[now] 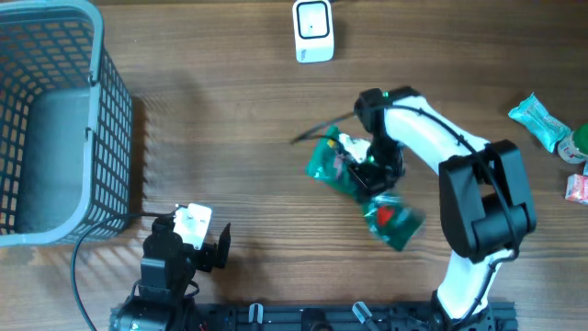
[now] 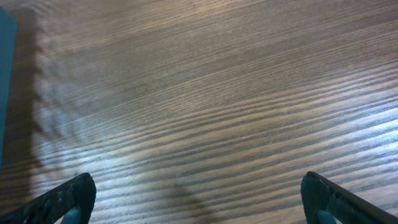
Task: Scan the item barcode
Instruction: 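Lower right gripper onto green 3M gloves pack and grasp it, then lift gloves pack with right gripper and turn it over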
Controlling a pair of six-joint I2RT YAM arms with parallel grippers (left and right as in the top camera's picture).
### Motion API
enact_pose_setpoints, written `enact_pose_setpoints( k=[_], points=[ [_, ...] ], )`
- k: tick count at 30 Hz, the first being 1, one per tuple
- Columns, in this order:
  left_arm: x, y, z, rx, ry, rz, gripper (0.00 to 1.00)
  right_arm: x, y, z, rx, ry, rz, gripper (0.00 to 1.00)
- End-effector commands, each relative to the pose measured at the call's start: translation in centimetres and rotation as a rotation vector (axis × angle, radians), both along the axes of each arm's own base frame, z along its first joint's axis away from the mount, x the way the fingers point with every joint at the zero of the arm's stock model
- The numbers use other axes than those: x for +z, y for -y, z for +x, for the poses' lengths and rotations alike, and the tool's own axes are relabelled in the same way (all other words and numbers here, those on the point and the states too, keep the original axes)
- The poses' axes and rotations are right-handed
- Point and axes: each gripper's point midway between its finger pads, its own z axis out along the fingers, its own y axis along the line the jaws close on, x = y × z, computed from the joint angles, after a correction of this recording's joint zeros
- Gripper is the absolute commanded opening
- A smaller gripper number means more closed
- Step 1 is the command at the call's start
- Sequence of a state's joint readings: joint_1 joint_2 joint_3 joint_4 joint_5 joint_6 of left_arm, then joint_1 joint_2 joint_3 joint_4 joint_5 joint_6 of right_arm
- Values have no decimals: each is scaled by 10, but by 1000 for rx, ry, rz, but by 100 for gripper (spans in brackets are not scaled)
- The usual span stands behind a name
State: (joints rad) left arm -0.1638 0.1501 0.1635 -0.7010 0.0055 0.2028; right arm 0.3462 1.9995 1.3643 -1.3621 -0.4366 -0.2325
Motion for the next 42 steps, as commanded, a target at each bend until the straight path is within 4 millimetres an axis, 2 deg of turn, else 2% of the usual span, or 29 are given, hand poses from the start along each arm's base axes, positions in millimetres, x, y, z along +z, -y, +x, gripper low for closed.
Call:
enact_pose_setpoints(
  k=[1,3,5,9,13,15,16,17,18,22,25,27,31,33,36,37,38,41,42],
  points=[
    [0,1,0,-1,2,-11,100,85,-80,0,-169,-161,541,4],
    [0,1,0,-1,2,-11,100,96,-86,-3,-114,-128,673,4],
    [0,1,0,-1,2,-11,100,121,-108,4,-105,-64,906,5],
    [0,1,0,-1,2,-10,100,132,-143,7,64,137,1182,4],
    [0,1,0,-1,2,-11,100,123,-171,-9,248,237,1267,4],
    [0,1,0,-1,2,-11,100,108,-179,-13,292,239,1189,4],
    [0,1,0,-1,2,-11,100,92,-181,-11,304,240,1095,4],
    [0,1,0,-1,2,-11,100,75,-181,-6,298,247,977,4],
    [0,1,0,-1,2,-11,100,71,-181,-3,290,251,943,4],
    [0,1,0,-1,2,-11,100,64,-179,-3,298,263,930,4],
    [0,1,0,-1,2,-11,100,60,-177,-18,254,192,992,4],
    [0,1,0,-1,2,-11,100,67,-175,-22,187,126,1039,4],
    [0,1,0,-1,2,-11,100,105,-164,-1,27,49,1214,4],
    [0,1,0,-1,2,-11,100,103,-162,5,-31,4,1170,4],
    [0,1,0,-1,2,-11,100,84,-164,-7,12,27,1168,5],
    [0,1,0,-1,2,-11,100,70,-164,-10,25,44,1128,5],
    [0,1,0,-1,2,-11,100,57,-162,-12,19,49,1080,5],
    [0,1,0,-1,2,-11,100,41,-158,-15,0,48,1052,5],
    [0,1,0,-1,2,-11,100,29,-156,-14,8,76,999,5]
  ],
)
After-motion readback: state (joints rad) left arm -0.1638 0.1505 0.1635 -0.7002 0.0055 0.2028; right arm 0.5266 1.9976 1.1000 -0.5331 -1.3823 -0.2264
